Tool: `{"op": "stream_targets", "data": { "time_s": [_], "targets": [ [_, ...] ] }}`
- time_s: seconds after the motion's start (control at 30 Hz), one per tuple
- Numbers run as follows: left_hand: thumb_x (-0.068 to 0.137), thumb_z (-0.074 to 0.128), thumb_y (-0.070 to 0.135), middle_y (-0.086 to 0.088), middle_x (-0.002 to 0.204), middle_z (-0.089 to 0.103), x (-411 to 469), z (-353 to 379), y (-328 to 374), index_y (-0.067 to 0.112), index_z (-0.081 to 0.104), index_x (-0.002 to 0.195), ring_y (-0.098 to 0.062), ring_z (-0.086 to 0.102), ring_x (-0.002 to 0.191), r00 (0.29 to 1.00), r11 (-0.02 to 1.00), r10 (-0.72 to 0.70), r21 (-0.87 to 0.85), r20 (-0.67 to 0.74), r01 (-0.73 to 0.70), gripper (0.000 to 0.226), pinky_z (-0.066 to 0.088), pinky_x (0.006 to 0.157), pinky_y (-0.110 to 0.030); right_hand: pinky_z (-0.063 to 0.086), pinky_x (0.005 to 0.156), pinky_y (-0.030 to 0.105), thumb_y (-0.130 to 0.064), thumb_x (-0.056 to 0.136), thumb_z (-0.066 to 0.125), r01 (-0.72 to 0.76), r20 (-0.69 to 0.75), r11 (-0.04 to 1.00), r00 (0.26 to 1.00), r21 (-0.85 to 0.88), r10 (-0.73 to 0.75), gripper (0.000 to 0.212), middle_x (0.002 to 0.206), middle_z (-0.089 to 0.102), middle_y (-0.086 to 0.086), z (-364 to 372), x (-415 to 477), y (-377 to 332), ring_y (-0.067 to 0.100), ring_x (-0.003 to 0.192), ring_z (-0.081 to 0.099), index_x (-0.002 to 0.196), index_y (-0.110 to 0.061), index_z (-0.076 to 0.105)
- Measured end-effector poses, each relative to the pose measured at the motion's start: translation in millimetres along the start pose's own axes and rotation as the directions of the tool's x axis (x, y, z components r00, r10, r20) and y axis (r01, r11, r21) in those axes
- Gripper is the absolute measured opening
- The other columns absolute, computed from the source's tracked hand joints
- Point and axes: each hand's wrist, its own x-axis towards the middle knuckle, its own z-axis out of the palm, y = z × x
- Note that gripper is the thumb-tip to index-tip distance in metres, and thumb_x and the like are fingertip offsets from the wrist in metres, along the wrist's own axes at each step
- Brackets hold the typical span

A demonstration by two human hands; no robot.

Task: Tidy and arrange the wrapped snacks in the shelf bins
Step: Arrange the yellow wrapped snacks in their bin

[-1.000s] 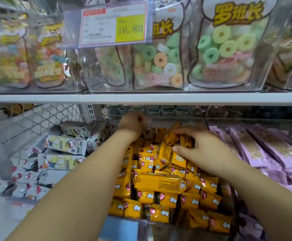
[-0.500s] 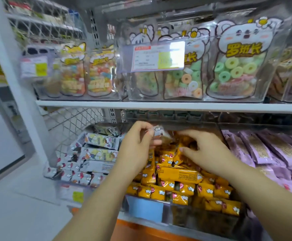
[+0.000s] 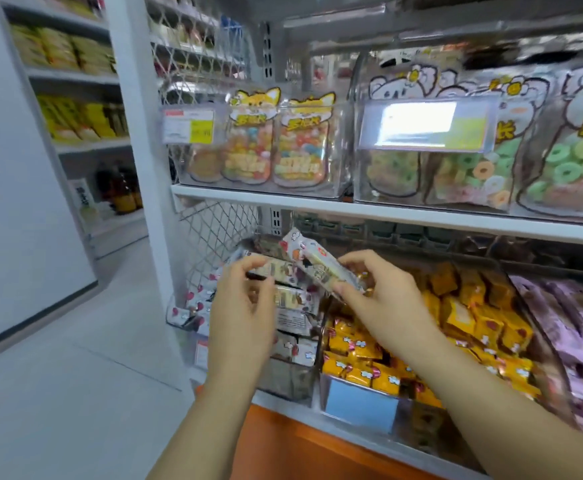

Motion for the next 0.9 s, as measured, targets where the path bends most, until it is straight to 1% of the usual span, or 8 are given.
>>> {"op": "stream_targets", "data": {
  "time_s": [0.07,0.13,0.2,0.27,0.53,0.63,0.73,0.9],
  "targets": [
    [0.09,0.059,0.026,0.008,0.131,0.046,-0.4,-10.2,-16.3,0.035,0.051,0.121,-0.009,0.041,0.122,0.995,0.948,0.088,0.303,0.048,-0.098,0.033,0.037,0.102,-0.034,0.047,0.075,0.028,-0.032,0.087,0.063,-0.001,-0.055,1.0,0.999,-0.022,0.0,0.026,0.107,0.062,-0.011,13.8,9.6,-9.9,0.008,0.097,0.055,0.112,-0.029,0.057],
    [0.088,0.057,0.042,0.003,0.153,0.02,-2.2,-13.5,-26.0,0.038,0.034,0.141,-0.02,0.012,0.141,0.981,0.865,0.008,0.491,0.195,-0.105,0.058,0.022,0.114,-0.044,0.046,0.075,0.027,-0.031,0.087,0.064,0.009,-0.087,0.999,0.996,-0.048,-0.013,0.023,0.108,0.062,-0.01,27.3,21.6,-19.4,0.01,0.1,0.056,0.109,-0.027,0.059],
    [0.089,0.049,0.053,0.006,0.158,-0.008,-2.6,-12.6,-32.4,0.043,0.01,0.147,-0.022,-0.011,0.145,0.947,0.809,-0.103,0.58,0.303,-0.097,0.071,0.007,0.117,-0.05,0.042,0.072,0.025,-0.03,0.088,0.063,0.01,-0.1,0.996,0.995,-0.083,-0.019,0.022,0.108,0.062,-0.008,39.8,33.5,-27.1,0.012,0.1,0.056,0.109,-0.024,0.06],
    [0.091,0.043,0.057,0.005,0.157,-0.018,-1.2,-10.8,-38.2,0.045,-0.002,0.147,-0.024,-0.017,0.144,0.926,0.767,-0.151,0.632,0.346,-0.111,0.072,0.004,0.117,-0.052,0.041,0.072,0.026,-0.032,0.089,0.061,-0.015,-0.105,0.991,0.995,-0.13,0.001,0.023,0.11,0.061,-0.003,50.1,43.3,-31.7,0.015,0.101,0.056,0.111,-0.023,0.061],
    [0.095,0.039,0.051,0.0,0.158,-0.012,0.1,-3.7,-50.1,0.043,-0.002,0.148,-0.024,-0.007,0.145,0.925,0.749,-0.187,0.657,0.331,-0.084,0.067,0.005,0.117,-0.053,0.042,0.08,0.028,-0.031,0.092,0.057,-0.06,-0.109,0.984,0.993,-0.17,0.042,0.031,0.119,0.056,0.003,66.7,46.4,-26.6,0.02,0.108,0.053,0.122,-0.022,0.059],
    [0.097,0.036,0.049,-0.001,0.158,-0.014,-0.4,-2.0,-52.3,0.041,-0.004,0.148,-0.024,-0.007,0.146,0.932,0.736,-0.182,0.672,0.313,-0.082,0.066,0.004,0.115,-0.053,0.037,0.098,0.037,-0.034,0.094,0.052,-0.029,-0.007,0.965,1.0,-0.26,0.028,0.046,0.136,0.046,0.004,65.7,41.4,-22.5,0.025,0.122,0.041,0.138,-0.024,0.045],
    [0.097,0.037,0.046,-0.002,0.158,-0.011,-1.7,-1.0,-48.7,0.039,-0.003,0.149,-0.024,-0.004,0.146,0.94,0.752,-0.168,0.655,0.298,-0.073,0.066,0.005,0.115,-0.052,0.028,0.105,0.038,-0.038,0.094,0.049,0.043,0.065,0.95,0.998,-0.309,-0.024,0.056,0.146,0.033,-0.003,50.6,27.8,-18.5,0.021,0.131,0.03,0.146,-0.029,0.028],
    [0.095,0.048,0.028,-0.006,0.157,0.012,-5.3,5.9,-36.5,0.034,0.028,0.146,-0.026,0.011,0.143,0.963,0.823,-0.022,0.551,0.268,-0.134,0.055,0.011,0.115,-0.054,0.026,0.108,0.038,-0.038,0.092,0.052,-0.032,0.034,0.905,0.998,-0.424,0.051,0.049,0.143,0.037,-0.004,3.1,-4.1,11.2,0.017,0.132,0.03,0.139,-0.033,0.039]
  ]
}}
